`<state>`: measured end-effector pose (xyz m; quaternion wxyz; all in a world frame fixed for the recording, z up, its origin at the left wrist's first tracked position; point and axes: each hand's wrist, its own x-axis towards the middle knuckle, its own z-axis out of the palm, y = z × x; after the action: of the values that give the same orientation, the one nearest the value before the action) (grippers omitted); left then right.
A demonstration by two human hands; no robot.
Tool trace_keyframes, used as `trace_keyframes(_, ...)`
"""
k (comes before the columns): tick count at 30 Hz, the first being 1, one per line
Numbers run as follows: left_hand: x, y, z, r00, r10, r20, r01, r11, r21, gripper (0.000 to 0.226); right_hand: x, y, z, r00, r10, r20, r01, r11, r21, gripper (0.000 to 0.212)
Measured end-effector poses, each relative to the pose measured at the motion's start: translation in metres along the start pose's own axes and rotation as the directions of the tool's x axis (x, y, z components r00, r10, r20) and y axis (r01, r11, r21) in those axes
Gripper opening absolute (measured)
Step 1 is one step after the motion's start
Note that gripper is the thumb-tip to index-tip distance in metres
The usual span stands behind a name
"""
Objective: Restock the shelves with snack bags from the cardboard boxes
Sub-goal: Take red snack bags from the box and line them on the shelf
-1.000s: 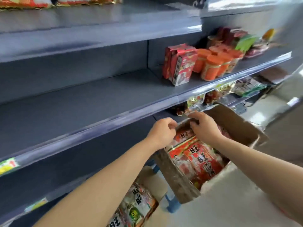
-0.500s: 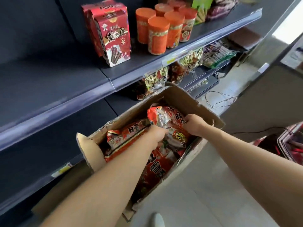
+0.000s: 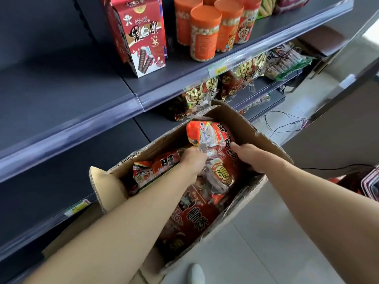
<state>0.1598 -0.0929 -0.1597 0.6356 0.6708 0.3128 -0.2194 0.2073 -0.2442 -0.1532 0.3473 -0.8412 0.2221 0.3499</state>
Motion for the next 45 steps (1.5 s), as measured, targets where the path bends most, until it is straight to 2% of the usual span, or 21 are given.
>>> trace_keyframes(2, -0.016, 0.009, -0.018, 0.997, 0.055, 0.054, -0.056, 0.998, 0.014, 0.015, -0.008, -0.005, -0.001, 0.999, 0.016, 0.029, -0.019, 0.992, 0.122, 0.071)
trace_keyframes(4, -0.029, 0.019, -0.042, 0.991, 0.101, 0.09, -0.101, 0.995, 0.002, 0.016, -0.019, -0.011, -0.001, 0.997, -0.002, 0.076, -0.013, 0.98, 0.198, 0.072)
trace_keyframes(7, -0.058, 0.028, -0.081, 0.975, 0.154, 0.159, -0.155, 0.988, -0.004, 0.021, -0.046, -0.022, 0.002, 0.977, -0.074, 0.198, 0.015, 0.96, 0.28, 0.046)
trace_keyframes(8, -0.067, 0.029, -0.095, 0.969, 0.171, 0.177, -0.172, 0.985, -0.009, 0.022, -0.057, -0.026, 0.004, 0.966, -0.107, 0.235, 0.032, 0.953, 0.302, 0.044)
trace_keyframes(9, -0.077, 0.03, -0.11, 0.965, 0.186, 0.184, -0.185, 0.983, -0.022, 0.023, -0.069, -0.03, 0.006, 0.952, -0.144, 0.269, 0.055, 0.948, 0.314, 0.051)
trace_keyframes(12, -0.106, 0.03, -0.157, 0.959, 0.226, 0.172, -0.217, 0.974, -0.071, 0.019, -0.098, -0.048, 0.018, 0.919, -0.23, 0.32, 0.113, 0.932, 0.344, 0.108)
trace_keyframes(13, -0.117, 0.028, -0.175, 0.955, 0.246, 0.166, -0.234, 0.968, -0.089, 0.02, -0.108, -0.054, 0.026, 0.914, -0.255, 0.316, 0.134, 0.924, 0.359, 0.109)
trace_keyframes(16, -0.147, 0.022, -0.226, 0.951, 0.282, 0.126, -0.266, 0.955, -0.135, 0.019, -0.149, -0.081, 0.049, 0.879, -0.331, 0.343, 0.168, 0.889, 0.427, 0.077)
trace_keyframes(17, -0.166, 0.015, -0.258, 0.949, 0.306, 0.081, -0.292, 0.945, -0.144, 0.018, -0.175, -0.097, 0.073, 0.848, -0.369, 0.381, 0.181, 0.877, 0.446, 0.067)
trace_keyframes(19, -0.184, 0.008, -0.296, 0.943, 0.331, 0.01, -0.328, 0.937, -0.118, 0.019, -0.203, -0.115, 0.097, 0.805, -0.413, 0.427, 0.191, 0.86, 0.473, 0.04)
trace_keyframes(21, -0.204, 0.001, -0.334, 0.928, 0.356, -0.112, -0.359, 0.933, -0.009, 0.021, -0.225, -0.137, 0.127, 0.775, -0.444, 0.449, 0.243, 0.866, 0.438, 0.031)
trace_keyframes(23, -0.227, -0.015, -0.385, 0.88, 0.386, -0.276, -0.365, 0.922, 0.126, 0.022, -0.258, -0.165, 0.177, 0.761, -0.461, 0.457, 0.314, 0.878, 0.361, 0.032)
trace_keyframes(26, -0.255, -0.045, -0.456, 0.799, 0.348, -0.491, -0.276, 0.937, 0.215, 0.028, -0.304, -0.209, 0.251, 0.713, -0.518, 0.473, 0.426, 0.855, 0.295, 0.036)
trace_keyframes(31, -0.298, -0.097, -0.548, 0.655, 0.116, -0.747, 0.109, 0.964, 0.244, 0.052, -0.371, -0.256, 0.351, 0.63, -0.614, 0.475, 0.584, 0.778, 0.231, 0.03)
trace_keyframes(33, -0.313, -0.114, -0.576, 0.619, 0.06, -0.783, 0.179, 0.96, 0.215, 0.052, -0.39, -0.27, 0.382, 0.609, -0.639, 0.47, 0.635, 0.748, 0.194, 0.029)
trace_keyframes(36, -0.339, -0.136, -0.608, 0.558, 0.035, -0.829, 0.182, 0.97, 0.163, 0.039, -0.411, -0.285, 0.421, 0.549, -0.672, 0.496, 0.707, 0.691, 0.154, 0.033)
trace_keyframes(40, -0.373, -0.156, -0.641, 0.415, 0.002, -0.91, 0.181, 0.98, 0.084, 0.037, -0.434, -0.297, 0.468, 0.481, -0.71, 0.515, 0.762, 0.629, 0.155, 0.043)
trace_keyframes(42, -0.379, -0.167, -0.662, 0.34, -0.01, -0.94, 0.099, 0.995, 0.025, 0.031, -0.445, -0.304, 0.492, 0.465, -0.736, 0.491, 0.782, 0.602, 0.161, 0.048)
trace_keyframes(45, -0.379, -0.184, -0.688, 0.257, -0.069, -0.964, -0.179, 0.977, -0.118, 0.028, -0.458, -0.317, 0.525, 0.449, -0.76, 0.47, 0.821, 0.558, 0.118, 0.047)
